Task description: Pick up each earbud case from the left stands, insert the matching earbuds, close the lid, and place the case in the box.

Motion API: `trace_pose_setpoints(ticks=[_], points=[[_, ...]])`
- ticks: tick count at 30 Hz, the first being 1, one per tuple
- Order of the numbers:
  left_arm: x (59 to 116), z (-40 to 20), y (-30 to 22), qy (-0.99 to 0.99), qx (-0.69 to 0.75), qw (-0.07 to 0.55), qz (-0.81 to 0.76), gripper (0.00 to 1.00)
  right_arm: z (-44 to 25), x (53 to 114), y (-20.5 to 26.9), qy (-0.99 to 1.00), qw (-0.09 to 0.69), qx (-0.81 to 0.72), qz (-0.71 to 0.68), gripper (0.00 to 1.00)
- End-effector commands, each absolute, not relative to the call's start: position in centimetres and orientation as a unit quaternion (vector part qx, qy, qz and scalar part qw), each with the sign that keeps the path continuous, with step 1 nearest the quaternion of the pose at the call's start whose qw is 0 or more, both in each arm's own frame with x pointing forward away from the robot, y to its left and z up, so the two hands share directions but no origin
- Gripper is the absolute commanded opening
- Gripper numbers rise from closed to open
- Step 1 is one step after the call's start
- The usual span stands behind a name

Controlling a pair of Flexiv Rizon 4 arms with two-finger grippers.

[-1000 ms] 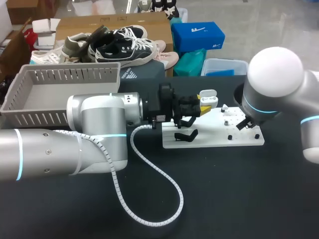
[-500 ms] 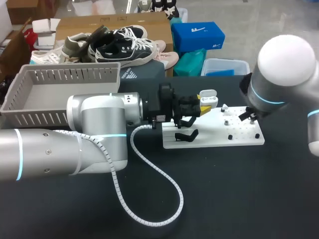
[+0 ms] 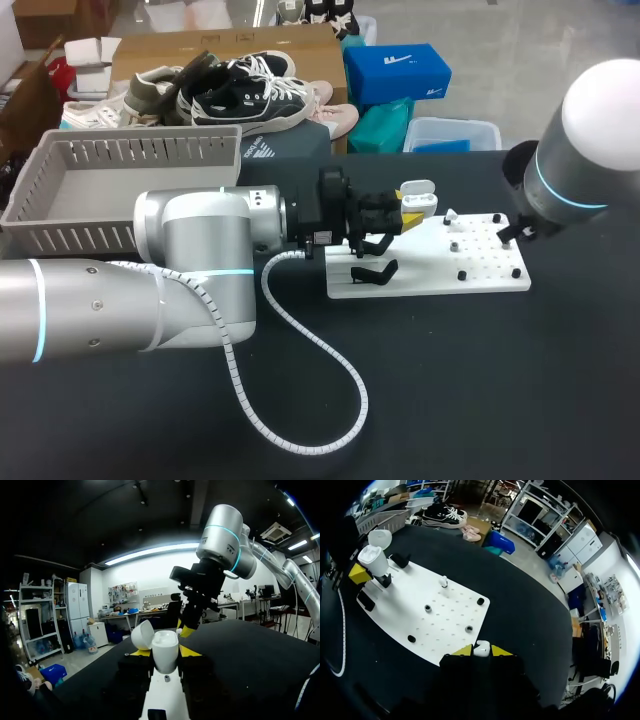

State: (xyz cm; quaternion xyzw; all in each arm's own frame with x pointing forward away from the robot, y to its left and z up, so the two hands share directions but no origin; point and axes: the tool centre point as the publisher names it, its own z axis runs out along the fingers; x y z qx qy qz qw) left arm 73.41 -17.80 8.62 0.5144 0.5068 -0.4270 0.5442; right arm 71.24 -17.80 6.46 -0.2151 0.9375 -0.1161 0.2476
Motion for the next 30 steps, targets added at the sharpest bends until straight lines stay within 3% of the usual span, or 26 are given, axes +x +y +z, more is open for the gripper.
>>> trace_pose_setpoints(ticks=[1,6,18,30], points=[[73.3,8.6,-17.8,0.506,0.514,0.546,-0.426,0.0,6.2,71.2,-17.7,0.937,0.252,-0.213,-0.117,0.0],[73.3,8.6,-17.8,0.506,0.514,0.546,-0.426,0.0,6.5,71.4,-16.9,0.945,0.243,-0.178,-0.128,0.0],[73.3,8.6,-17.8,0.506,0.514,0.546,-0.426,0.0,9.9,70.8,-15.2,0.973,0.163,0.126,-0.101,0.0],[73.3,8.6,-17.8,0.506,0.514,0.546,-0.426,0.0,12.3,69.6,-13.5,0.933,0.151,0.301,-0.127,0.0]])
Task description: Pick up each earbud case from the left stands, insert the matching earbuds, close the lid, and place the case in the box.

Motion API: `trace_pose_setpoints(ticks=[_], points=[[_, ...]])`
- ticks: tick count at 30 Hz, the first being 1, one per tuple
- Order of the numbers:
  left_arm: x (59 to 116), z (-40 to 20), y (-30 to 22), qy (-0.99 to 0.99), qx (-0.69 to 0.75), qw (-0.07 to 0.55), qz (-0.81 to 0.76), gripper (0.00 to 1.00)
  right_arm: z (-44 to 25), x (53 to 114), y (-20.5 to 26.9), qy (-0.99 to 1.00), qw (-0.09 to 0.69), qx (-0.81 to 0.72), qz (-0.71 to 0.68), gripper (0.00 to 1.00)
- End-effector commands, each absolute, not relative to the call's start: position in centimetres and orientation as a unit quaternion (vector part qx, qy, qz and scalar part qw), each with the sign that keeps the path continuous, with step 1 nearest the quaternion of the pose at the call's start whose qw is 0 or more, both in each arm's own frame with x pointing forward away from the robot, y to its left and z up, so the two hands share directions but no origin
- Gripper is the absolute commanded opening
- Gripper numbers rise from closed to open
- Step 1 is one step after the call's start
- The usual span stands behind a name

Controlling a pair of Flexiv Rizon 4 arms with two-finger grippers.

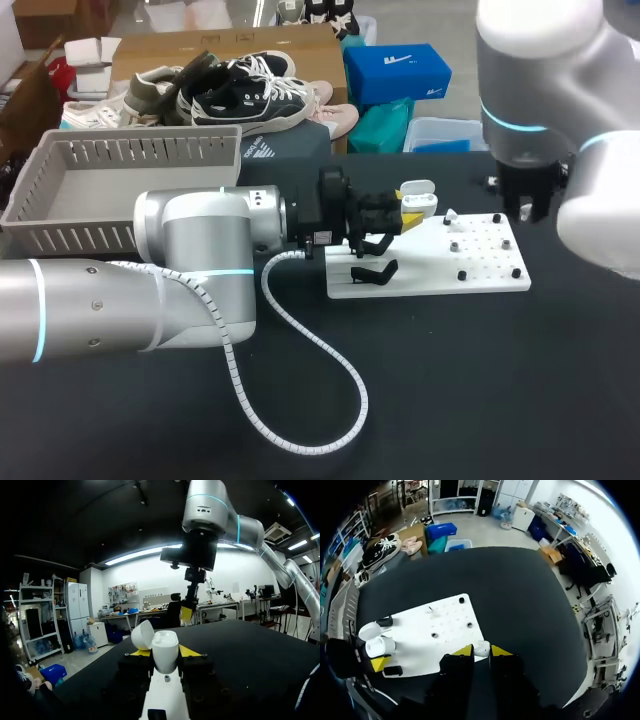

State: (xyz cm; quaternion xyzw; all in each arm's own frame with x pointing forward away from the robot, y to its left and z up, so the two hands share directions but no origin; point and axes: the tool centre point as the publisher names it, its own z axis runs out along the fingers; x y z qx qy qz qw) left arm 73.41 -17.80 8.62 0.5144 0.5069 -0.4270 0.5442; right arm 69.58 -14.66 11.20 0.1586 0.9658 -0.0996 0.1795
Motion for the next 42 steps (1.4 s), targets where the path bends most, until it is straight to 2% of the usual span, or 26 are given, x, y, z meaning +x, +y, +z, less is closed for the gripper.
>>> trace_pose_setpoints(ticks=[1,23,42], points=[[73.3,8.6,-17.8,0.506,0.514,0.546,-0.426,0.0,12.5,69.6,-13.3,0.93,0.147,0.312,-0.128,0.0],[73.3,8.6,-17.8,0.506,0.514,0.546,-0.426,0.0,16.9,68.4,-3.8,0.934,0.18,0.291,-0.101,0.0],[73.3,8.6,-17.8,0.506,0.514,0.546,-0.426,0.0,14.8,69.5,-1.6,0.932,0.181,0.289,-0.119,0.0]])
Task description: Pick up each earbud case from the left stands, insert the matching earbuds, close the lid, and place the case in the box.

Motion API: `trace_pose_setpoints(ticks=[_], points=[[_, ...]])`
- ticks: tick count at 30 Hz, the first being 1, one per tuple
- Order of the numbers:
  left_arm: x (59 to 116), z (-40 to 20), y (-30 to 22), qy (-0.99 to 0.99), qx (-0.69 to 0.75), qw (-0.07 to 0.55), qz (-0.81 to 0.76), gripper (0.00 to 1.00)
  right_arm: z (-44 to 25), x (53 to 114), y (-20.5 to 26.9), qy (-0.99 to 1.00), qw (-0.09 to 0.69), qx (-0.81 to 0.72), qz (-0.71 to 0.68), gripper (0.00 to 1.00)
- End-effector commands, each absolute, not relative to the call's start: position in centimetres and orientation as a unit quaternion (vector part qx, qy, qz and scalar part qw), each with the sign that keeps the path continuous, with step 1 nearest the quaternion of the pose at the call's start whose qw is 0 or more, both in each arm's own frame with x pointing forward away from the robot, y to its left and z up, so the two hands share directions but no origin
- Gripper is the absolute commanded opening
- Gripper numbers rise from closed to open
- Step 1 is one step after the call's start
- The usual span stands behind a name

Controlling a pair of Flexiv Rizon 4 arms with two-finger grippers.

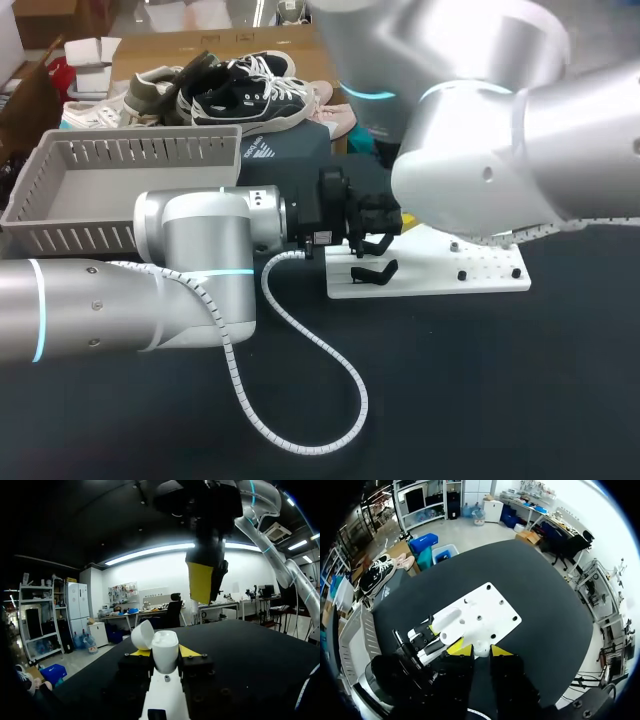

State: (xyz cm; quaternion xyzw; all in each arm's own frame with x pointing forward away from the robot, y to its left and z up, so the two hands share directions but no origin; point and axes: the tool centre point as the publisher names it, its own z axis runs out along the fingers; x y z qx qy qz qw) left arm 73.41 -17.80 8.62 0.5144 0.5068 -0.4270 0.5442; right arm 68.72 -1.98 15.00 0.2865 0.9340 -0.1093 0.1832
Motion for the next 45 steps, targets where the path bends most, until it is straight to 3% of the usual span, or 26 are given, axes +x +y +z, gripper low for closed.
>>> trace_pose_setpoints(ticks=[1,45], points=[[73.3,8.6,-17.8,0.506,0.514,0.546,-0.426,0.0,14.7,69.7,-1.6,0.933,0.181,0.288,-0.121,0.0],[73.3,8.6,-17.8,0.506,0.514,0.546,-0.426,0.0,12.9,73.1,-1.6,0.936,0.166,0.283,-0.128,0.0]])
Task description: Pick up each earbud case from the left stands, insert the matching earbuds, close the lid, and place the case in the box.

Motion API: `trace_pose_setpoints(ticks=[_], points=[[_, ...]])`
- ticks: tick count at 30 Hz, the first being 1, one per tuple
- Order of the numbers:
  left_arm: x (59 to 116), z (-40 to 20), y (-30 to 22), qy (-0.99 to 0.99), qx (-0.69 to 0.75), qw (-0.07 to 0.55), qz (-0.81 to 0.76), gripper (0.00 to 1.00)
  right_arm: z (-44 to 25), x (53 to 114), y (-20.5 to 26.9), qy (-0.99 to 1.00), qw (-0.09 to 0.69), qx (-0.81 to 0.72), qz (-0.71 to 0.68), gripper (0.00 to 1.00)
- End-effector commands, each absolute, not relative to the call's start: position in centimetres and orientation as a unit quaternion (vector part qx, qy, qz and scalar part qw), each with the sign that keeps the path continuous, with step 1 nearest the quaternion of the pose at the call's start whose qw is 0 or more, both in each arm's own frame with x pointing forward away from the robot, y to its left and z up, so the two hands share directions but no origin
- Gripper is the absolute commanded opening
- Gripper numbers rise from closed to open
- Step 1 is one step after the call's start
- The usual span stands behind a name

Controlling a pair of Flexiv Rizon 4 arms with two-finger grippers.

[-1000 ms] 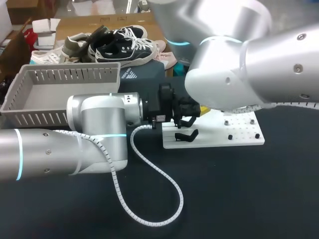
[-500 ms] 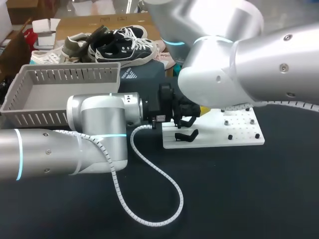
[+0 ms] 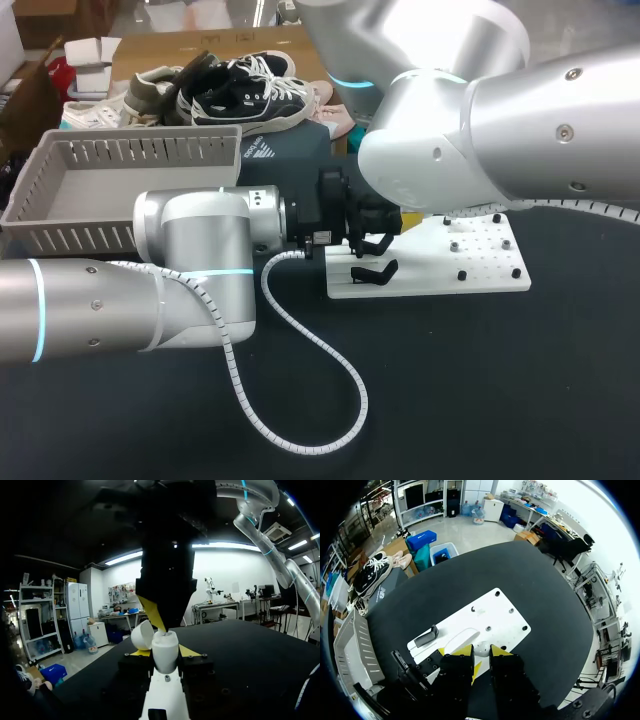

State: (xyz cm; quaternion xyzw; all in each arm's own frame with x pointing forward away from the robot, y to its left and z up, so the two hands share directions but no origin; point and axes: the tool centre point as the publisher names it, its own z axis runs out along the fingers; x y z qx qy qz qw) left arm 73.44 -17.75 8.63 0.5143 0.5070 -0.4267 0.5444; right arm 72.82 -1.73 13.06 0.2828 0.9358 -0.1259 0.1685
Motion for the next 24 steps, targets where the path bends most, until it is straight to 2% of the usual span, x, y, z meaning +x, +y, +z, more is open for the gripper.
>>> trace_pose_setpoints(ticks=[1,15,20,24], points=[[73.3,8.58,-17.76,0.506,0.514,0.546,-0.426,0.0,12.91,73.06,-1.62,0.936,0.166,0.283,-0.129,0.0],[73.3,8.58,-17.76,0.506,0.514,0.546,-0.426,0.0,12.0,72.99,-1.55,0.939,0.153,0.281,-0.123,0.0],[73.3,8.58,-17.76,0.506,0.514,0.546,-0.426,0.0,11.97,72.91,-1.59,0.941,0.154,0.28,-0.117,0.27],[73.3,8.58,-17.76,0.506,0.514,0.546,-0.426,0.0,12.02,72.83,-1.62,0.942,0.158,0.277,-0.108,0.36]])
